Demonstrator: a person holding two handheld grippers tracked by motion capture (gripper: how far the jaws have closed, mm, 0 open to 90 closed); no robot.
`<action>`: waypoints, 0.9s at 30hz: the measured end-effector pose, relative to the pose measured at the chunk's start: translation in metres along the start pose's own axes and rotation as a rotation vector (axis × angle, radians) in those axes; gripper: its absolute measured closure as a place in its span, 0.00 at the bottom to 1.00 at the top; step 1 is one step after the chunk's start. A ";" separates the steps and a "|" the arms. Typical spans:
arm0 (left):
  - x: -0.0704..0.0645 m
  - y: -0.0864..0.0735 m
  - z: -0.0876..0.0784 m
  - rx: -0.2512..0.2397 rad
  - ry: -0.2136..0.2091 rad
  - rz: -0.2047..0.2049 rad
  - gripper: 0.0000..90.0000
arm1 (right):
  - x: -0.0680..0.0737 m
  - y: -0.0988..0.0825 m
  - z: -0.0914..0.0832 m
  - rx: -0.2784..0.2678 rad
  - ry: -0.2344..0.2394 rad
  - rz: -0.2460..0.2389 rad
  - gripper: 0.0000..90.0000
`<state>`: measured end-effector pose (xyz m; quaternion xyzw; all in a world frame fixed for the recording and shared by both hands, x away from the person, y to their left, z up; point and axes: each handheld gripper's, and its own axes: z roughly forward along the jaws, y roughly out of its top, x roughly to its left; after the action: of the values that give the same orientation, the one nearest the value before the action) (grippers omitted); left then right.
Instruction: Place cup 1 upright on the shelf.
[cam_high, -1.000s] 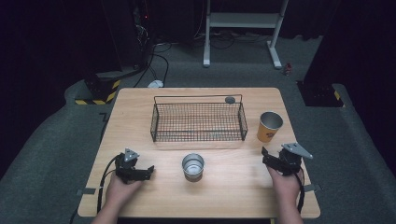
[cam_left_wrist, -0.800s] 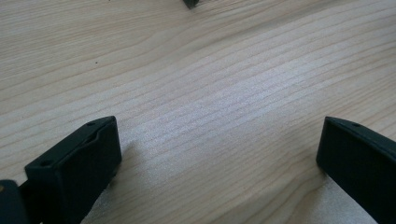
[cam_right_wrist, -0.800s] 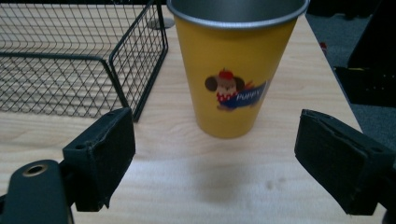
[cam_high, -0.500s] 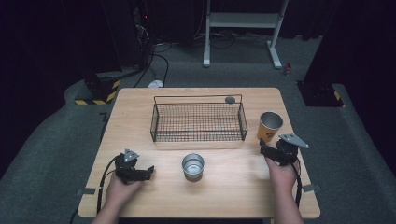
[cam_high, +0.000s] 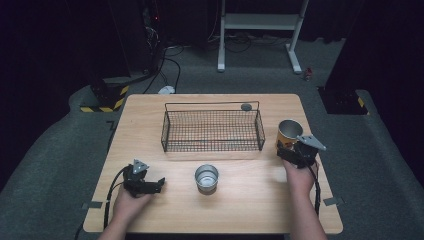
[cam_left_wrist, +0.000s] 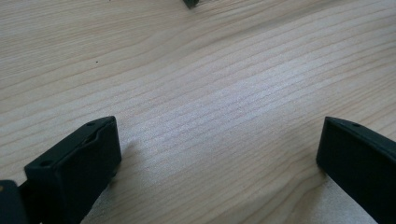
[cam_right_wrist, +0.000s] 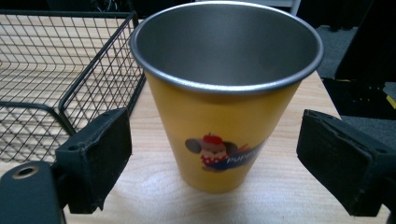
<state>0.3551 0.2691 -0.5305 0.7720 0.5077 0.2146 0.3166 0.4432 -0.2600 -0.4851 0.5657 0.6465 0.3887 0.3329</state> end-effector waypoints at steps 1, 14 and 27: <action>0.000 0.000 0.000 0.000 0.000 0.000 0.00 | 0.000 0.001 0.002 0.005 0.000 -0.005 0.11; -0.001 -0.002 -0.001 -0.004 -0.003 -0.009 0.00 | -0.001 0.008 0.022 0.004 0.009 -0.005 0.11; -0.001 -0.002 -0.001 -0.008 -0.003 -0.011 0.00 | -0.005 0.007 0.026 -0.032 0.022 0.018 0.13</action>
<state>0.3526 0.2694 -0.5311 0.7682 0.5106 0.2136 0.3216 0.4699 -0.2613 -0.4919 0.5619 0.6387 0.4082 0.3312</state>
